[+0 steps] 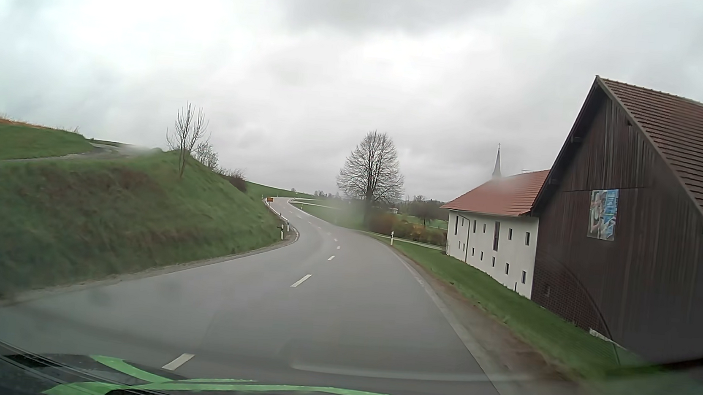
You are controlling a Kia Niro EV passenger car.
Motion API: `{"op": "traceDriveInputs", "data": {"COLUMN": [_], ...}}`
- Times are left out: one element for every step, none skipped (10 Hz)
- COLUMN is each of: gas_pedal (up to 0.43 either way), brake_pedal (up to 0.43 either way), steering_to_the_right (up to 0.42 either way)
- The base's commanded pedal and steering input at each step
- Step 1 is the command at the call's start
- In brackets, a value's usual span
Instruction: Follow the waypoints while adhering to traffic rules and regulations
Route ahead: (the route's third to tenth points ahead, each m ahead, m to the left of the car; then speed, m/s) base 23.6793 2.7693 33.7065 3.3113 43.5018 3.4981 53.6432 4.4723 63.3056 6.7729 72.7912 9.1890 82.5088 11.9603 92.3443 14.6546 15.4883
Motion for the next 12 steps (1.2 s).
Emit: {"op": "traceDriveInputs", "data": {"gas_pedal": [0.028,0.028,0.028,0.028,0.039,0.059,0.079,0.087,0.087,0.098,0.11,0.118], "brake_pedal": [0.0,0.0,0.0,0.0,0.0,0.0,0.0,0.0,0.0,0.0,0.0,0.0], "steering_to_the_right": [-0.015,-0.014,-0.014,-0.012,-0.012,-0.011,-0.009,-0.009,-0.009,-0.009,-0.011,-0.012]}}
